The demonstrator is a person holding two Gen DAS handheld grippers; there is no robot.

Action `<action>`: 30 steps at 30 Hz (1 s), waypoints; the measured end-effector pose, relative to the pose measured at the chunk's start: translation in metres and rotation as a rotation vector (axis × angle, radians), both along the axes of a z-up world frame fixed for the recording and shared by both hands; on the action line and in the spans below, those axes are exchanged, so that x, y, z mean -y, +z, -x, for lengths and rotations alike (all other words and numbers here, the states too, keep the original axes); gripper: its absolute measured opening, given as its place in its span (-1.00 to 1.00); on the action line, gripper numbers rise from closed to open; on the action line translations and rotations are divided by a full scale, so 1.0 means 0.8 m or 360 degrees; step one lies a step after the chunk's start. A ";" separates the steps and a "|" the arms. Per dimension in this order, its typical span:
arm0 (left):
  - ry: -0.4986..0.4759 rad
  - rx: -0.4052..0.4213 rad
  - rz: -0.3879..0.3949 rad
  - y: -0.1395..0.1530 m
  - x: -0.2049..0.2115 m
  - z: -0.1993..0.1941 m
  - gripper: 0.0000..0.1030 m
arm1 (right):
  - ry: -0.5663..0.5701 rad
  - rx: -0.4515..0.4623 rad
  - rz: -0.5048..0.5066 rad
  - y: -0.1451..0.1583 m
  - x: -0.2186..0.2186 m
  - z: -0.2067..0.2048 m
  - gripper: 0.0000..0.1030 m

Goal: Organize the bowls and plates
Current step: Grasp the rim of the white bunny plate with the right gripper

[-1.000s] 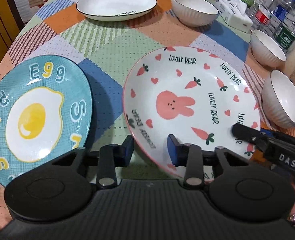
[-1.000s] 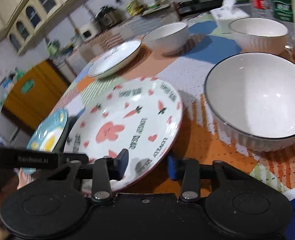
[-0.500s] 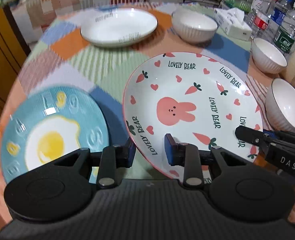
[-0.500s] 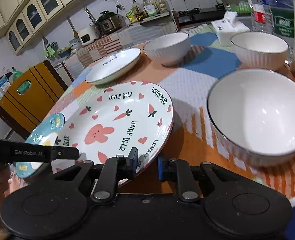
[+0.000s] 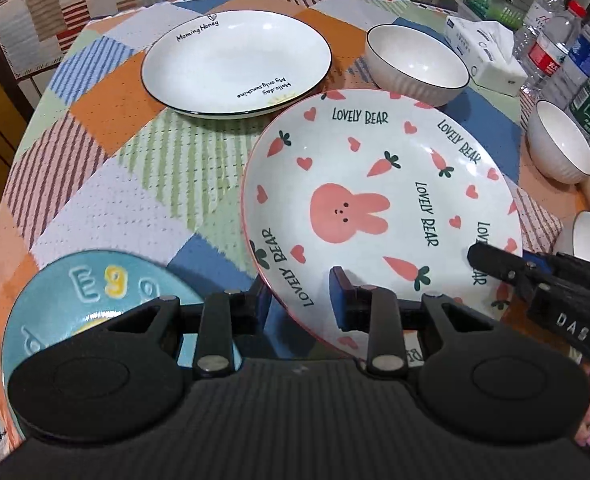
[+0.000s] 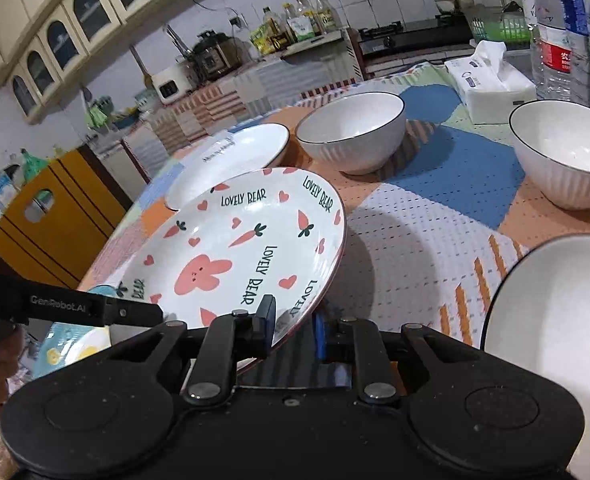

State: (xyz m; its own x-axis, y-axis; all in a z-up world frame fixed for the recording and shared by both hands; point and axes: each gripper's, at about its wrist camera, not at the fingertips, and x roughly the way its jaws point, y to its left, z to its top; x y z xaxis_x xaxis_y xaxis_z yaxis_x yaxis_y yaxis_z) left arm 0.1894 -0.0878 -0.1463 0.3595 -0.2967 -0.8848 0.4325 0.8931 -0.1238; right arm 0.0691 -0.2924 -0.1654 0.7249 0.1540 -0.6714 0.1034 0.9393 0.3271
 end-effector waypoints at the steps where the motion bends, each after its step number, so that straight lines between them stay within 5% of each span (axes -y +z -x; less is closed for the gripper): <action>1: 0.0001 -0.0021 -0.0010 -0.002 0.003 -0.005 -0.43 | -0.0002 -0.0018 0.0024 0.000 -0.002 -0.004 -0.54; 9: -0.0003 -0.0056 -0.0064 -0.014 0.020 -0.018 -0.43 | -0.0076 -0.0177 0.0074 -0.009 -0.002 -0.025 -0.54; 17: 0.0056 -0.0185 0.0015 -0.029 0.014 -0.029 -0.44 | -0.0108 -0.0349 0.0183 -0.006 -0.005 -0.054 -0.45; 22: 0.0038 -0.0046 -0.0011 0.000 -0.003 -0.005 -0.45 | -0.0069 -0.0355 0.0180 0.000 0.001 -0.045 -0.45; 28: -0.0027 -0.0002 -0.0130 0.038 -0.026 0.017 -0.45 | 0.0014 -0.0253 0.0232 0.051 0.001 -0.025 -0.43; 30: -0.0035 -0.0009 -0.0166 0.048 -0.034 0.024 -0.45 | 0.0089 -0.0269 0.0244 0.068 -0.004 -0.023 -0.26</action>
State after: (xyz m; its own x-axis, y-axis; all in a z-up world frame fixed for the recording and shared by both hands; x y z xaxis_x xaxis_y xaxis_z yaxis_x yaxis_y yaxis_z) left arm 0.1703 -0.0610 -0.1080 0.3485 -0.2107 -0.9133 0.4517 0.8916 -0.0333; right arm 0.0873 -0.2891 -0.1108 0.5935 0.0778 -0.8011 0.0908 0.9825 0.1627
